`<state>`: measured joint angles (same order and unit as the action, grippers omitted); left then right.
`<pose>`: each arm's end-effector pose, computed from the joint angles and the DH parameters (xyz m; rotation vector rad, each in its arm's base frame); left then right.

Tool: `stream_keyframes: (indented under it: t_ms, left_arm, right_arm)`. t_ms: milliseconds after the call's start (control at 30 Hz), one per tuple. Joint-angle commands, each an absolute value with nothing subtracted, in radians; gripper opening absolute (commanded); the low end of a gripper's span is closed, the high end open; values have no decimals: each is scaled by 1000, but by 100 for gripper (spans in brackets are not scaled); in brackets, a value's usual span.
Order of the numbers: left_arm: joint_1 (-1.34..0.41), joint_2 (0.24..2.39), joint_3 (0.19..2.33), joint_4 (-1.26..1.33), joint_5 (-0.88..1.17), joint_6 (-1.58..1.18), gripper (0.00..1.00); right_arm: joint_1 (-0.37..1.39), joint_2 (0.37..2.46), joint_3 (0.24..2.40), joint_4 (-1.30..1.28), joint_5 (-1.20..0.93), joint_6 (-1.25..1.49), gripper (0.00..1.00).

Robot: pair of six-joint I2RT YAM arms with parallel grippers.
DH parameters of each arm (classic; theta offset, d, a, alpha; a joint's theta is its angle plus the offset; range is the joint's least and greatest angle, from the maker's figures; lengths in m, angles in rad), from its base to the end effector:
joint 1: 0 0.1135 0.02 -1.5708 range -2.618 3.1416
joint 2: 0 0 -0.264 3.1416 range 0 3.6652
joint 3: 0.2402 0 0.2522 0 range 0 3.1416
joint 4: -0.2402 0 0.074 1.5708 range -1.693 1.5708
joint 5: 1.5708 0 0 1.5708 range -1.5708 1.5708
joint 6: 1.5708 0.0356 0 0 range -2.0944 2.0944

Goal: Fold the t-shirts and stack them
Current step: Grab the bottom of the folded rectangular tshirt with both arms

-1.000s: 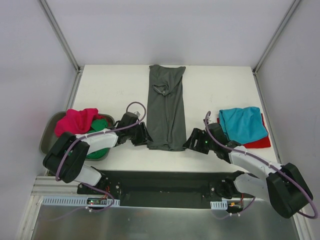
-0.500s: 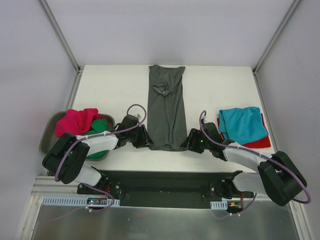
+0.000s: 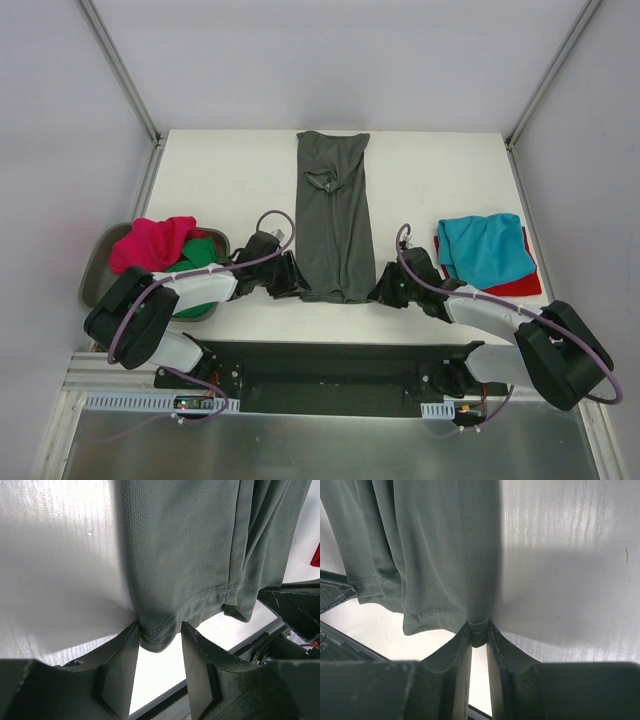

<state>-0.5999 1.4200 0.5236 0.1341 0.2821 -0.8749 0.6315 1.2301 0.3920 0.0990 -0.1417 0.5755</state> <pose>0.2077 -0.1541 0.1459 -0.1955 2.5398 -0.9986 0.1754 0.1345 0.1468 -0.1440 2.4251 0.7504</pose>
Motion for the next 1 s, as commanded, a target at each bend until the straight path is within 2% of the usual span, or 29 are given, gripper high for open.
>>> stream_keyframes:
  t_ms: [0,133,200,267,300,333,367,533,767,867,967]
  left_arm:
    - [-618,1428,477,3,244,-851,40]
    - [-627,1431,479,3,258,-848,39]
    - [-637,1430,479,-20,253,-851,35]
    - [-644,1427,482,-26,255,-854,23]
    - [-649,1422,483,-32,258,-853,12]
    - [-653,1419,485,-38,262,-856,0]
    - [-660,1408,486,-44,265,-859,0]
    - [-707,1303,456,-103,267,-899,0]
    - [-793,1048,371,-221,278,-982,0]
    - [-831,933,359,-245,259,-1020,0]
    - [-833,868,380,-256,229,-1009,0]
  right_arm:
    - [644,1212,400,72,-109,571,20]
    - [646,1210,399,71,-109,572,19]
    - [649,1212,397,71,-110,574,19]
    - [652,1210,396,74,-110,578,17]
    - [655,1207,396,75,-113,577,13]
    - [658,1200,391,77,-130,578,3]
    - [664,1186,387,83,-149,580,1]
    - [736,1060,328,75,-175,623,1]
    - [929,780,267,-110,-75,773,1]
    - [1024,742,304,-170,-23,807,1]
    - [1045,781,362,-196,-6,773,1]
